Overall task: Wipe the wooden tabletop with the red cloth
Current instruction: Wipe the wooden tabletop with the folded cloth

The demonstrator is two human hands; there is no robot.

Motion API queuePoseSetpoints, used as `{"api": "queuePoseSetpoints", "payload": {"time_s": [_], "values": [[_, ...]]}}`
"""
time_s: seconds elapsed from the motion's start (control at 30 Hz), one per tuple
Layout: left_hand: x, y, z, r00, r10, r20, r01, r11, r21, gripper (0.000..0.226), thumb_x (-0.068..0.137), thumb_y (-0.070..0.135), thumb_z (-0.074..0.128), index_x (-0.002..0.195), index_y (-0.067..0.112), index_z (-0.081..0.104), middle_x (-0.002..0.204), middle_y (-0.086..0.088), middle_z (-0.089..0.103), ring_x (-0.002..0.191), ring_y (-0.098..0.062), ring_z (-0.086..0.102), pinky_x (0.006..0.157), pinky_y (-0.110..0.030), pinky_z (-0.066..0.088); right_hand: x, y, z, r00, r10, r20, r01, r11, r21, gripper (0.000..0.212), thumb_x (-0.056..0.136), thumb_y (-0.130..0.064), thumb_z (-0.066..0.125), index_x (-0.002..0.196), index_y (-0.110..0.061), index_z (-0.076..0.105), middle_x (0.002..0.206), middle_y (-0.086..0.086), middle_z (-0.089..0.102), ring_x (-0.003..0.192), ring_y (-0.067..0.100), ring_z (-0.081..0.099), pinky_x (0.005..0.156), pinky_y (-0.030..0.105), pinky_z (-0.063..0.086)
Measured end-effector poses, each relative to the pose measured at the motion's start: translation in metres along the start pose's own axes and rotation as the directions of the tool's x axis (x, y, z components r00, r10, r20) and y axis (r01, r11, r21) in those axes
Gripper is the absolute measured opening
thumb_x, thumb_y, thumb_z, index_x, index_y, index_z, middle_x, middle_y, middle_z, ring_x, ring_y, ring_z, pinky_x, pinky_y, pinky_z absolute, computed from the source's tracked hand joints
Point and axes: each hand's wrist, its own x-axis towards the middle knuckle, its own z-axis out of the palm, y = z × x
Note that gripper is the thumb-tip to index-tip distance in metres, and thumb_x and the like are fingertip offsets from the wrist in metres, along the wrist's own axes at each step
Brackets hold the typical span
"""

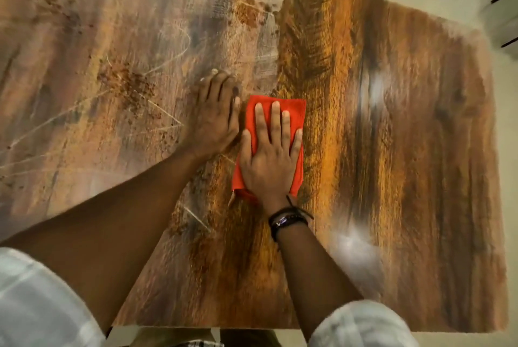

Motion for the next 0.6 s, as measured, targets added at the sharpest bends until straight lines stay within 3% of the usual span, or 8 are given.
{"api": "queuePoseSetpoints", "payload": {"time_s": [0.33,0.5,0.6], "values": [[0.003,-0.001,0.004,0.998,0.025,-0.053,-0.022,0.998,0.058,0.050,0.102,0.028,0.032,0.144,0.004,0.042,0.151,-0.014,0.041,0.145,-0.028,0.030,0.122,-0.044,0.015,0.138,-0.004,0.007,0.990,-0.010,0.141,0.011,1.000,-0.007,0.062,0.104,-0.052,0.031,0.160,-0.032,0.014,0.169,0.000,0.005,0.156,0.020,0.000,0.122,0.049,-0.008],[0.000,0.000,0.001,1.000,-0.026,-0.006,0.026,1.000,-0.015,0.056,0.103,0.031,0.028,0.150,0.002,0.034,0.159,-0.015,0.030,0.151,-0.027,0.020,0.124,-0.041,0.007,0.117,-0.002,0.002,0.984,-0.051,0.173,0.053,0.998,-0.012,0.062,0.105,-0.052,0.031,0.160,-0.032,0.011,0.169,0.000,0.002,0.156,0.019,-0.002,0.122,0.046,-0.011],[0.007,-0.002,-0.007,1.000,-0.020,-0.008,0.020,0.998,-0.053,0.055,0.102,0.031,0.026,0.141,0.001,0.048,0.149,-0.018,0.046,0.143,-0.030,0.038,0.122,-0.043,0.019,0.064,-0.006,0.000,0.995,-0.053,0.089,0.051,0.998,0.022,0.061,0.103,-0.052,0.031,0.159,-0.030,0.020,0.168,0.001,0.011,0.155,0.020,0.006,0.124,0.050,-0.001]]}}
